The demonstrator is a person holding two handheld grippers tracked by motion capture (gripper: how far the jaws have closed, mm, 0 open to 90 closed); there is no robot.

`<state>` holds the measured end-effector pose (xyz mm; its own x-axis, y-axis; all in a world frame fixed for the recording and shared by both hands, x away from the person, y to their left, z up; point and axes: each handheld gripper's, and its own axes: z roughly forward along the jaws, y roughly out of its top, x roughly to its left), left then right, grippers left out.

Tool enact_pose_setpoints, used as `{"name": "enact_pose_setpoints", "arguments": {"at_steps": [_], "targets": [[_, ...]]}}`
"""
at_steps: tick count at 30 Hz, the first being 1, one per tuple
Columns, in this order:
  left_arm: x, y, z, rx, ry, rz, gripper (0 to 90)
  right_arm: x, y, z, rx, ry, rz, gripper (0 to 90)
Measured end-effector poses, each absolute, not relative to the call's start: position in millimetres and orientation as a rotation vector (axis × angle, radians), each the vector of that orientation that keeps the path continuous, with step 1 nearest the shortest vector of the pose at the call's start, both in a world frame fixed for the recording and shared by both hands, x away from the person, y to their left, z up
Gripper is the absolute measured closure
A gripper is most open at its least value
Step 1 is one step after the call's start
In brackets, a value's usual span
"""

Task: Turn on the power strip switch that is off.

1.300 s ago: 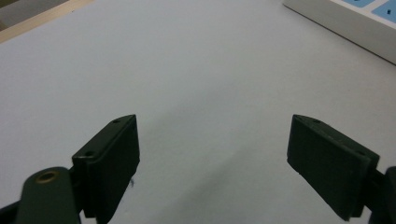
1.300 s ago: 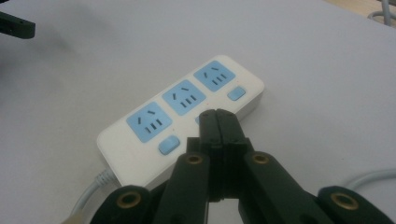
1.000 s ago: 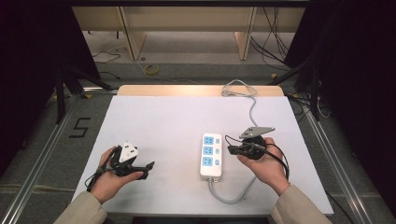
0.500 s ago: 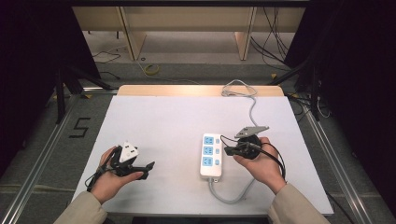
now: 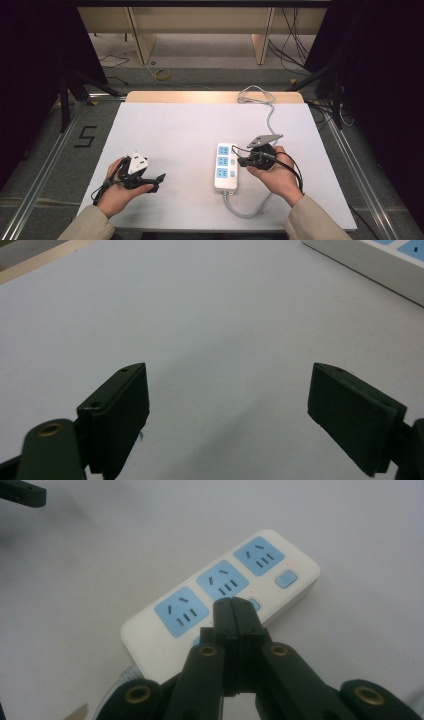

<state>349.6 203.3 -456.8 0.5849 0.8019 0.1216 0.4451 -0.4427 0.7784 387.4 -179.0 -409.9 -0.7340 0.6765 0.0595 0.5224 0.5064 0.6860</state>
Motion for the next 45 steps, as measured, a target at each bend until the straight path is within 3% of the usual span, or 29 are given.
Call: {"name": "enact_pose_setpoints", "arguments": {"at_steps": [45], "targets": [[350,203,-457,2.095,0.982,0.626,16.3,395,-152,-417,0.982,2.67,0.903,90.0]]}}
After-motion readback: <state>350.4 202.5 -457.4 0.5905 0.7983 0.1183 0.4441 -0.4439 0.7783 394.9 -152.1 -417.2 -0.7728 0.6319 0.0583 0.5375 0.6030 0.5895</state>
